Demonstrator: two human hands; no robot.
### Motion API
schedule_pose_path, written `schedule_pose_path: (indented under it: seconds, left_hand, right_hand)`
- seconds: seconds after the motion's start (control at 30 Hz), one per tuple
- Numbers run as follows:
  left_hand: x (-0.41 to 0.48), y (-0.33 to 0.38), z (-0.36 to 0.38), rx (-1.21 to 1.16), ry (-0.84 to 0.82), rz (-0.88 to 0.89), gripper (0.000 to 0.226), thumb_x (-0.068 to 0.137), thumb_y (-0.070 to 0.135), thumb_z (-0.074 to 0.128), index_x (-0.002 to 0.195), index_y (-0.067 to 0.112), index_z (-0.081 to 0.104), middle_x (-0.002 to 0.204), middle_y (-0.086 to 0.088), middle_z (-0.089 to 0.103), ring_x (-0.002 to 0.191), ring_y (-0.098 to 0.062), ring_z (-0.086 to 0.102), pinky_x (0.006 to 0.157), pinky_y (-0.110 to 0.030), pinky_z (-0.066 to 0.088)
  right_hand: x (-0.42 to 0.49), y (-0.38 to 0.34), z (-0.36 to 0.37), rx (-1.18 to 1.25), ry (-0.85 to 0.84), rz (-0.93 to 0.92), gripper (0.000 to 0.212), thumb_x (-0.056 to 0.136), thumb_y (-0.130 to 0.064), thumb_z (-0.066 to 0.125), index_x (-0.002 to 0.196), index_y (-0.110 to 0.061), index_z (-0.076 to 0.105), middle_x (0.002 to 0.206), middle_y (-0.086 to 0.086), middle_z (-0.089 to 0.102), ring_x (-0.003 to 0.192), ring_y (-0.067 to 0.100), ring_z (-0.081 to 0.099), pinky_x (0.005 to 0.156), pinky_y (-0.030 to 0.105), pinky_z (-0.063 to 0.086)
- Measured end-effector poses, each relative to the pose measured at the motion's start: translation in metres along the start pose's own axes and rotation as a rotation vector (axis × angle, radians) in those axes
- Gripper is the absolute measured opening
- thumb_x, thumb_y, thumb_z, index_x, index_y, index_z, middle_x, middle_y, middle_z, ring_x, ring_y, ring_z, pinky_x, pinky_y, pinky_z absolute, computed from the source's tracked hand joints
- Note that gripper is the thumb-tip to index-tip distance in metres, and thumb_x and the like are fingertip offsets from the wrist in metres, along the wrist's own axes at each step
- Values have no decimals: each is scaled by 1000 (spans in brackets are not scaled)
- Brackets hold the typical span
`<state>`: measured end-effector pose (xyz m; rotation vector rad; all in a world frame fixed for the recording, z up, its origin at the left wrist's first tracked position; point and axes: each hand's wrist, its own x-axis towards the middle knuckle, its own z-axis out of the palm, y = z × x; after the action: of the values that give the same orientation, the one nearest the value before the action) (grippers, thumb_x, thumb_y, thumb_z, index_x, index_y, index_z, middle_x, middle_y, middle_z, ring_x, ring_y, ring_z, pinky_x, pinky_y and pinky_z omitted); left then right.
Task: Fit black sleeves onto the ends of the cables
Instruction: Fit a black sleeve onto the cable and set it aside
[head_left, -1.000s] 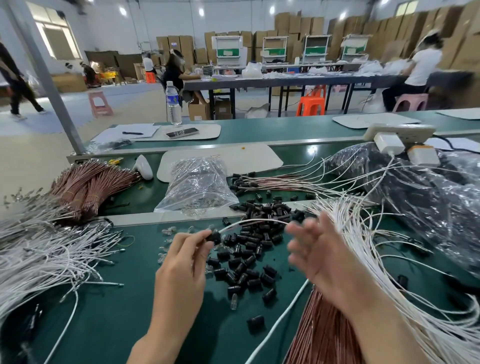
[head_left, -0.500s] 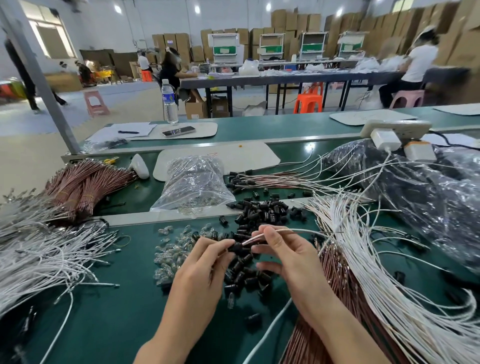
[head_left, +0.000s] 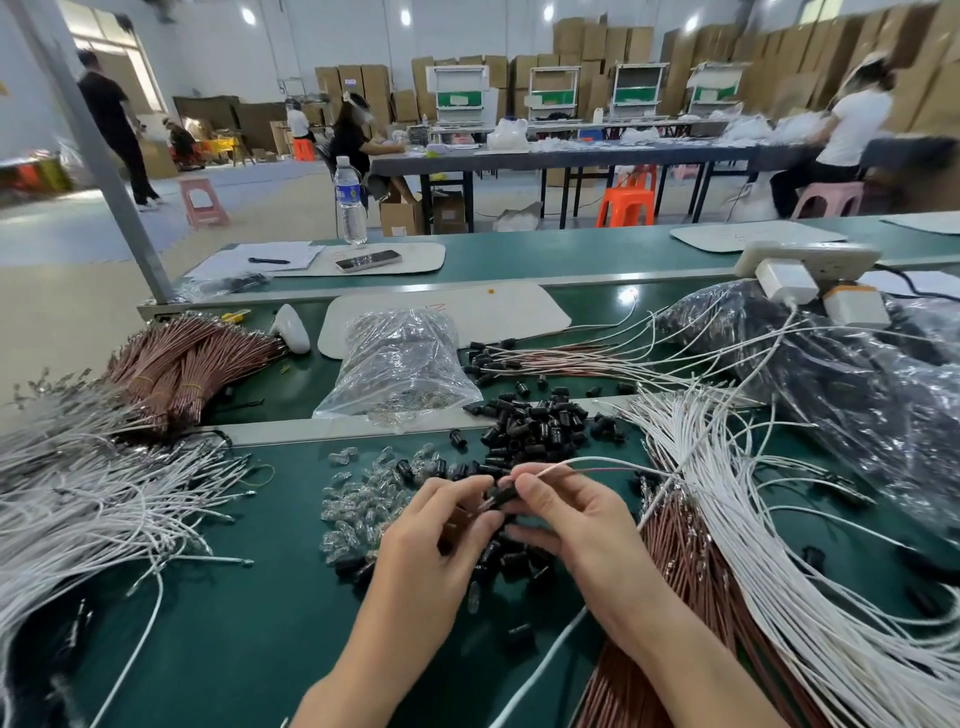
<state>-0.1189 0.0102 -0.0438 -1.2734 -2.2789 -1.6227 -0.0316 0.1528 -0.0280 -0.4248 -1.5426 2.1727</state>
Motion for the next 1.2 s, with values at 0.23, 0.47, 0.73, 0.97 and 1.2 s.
schedule_pose_path:
  seconds: [0.23,0.47,0.73,0.97,1.2]
  left_hand:
    - [-1,-2,-1,-99,-22,-144,16,95,25,68,100,40,70,91,21,73,84,-2,69,72,-9,47]
    - [-1,-2,-2,-197,-14,-208,10,94,42,60,99,46,67,83,8,72,74,-10,68,71,-25,56]
    - [-3,-1,3,-169,-35,-194,18,99,27,63,99,45,66,81,11,71,71,-11,66,68,-23,54]
    - [-3,-2,5,-164,-50,-196,23,99,22,65,99,45,66,82,11,73,70,-13,66,67,-25,55]
    - [-2,-2,4,-160,-53,-202,23,99,23,64,100,45,66,83,13,73,70,-12,67,67,-27,55]
  right_hand:
    - [6,-4,-5,154,90,34,21,73,-29,77,90,-17,83,91,8,77,82,16,74,68,22,59]
    - [5,-3,-7,186,40,90,16,78,-22,72,89,-16,83,89,8,75,80,18,74,68,25,60]
    - [6,1,-4,229,10,165,19,81,-24,69,92,-14,81,93,12,75,82,24,75,66,27,60]
    - [3,5,-4,127,-119,137,27,72,-29,88,97,-24,78,94,9,76,93,22,75,76,24,59]
    - [4,8,-6,52,-171,115,51,54,-43,99,98,-29,77,90,6,75,88,18,74,77,25,58]
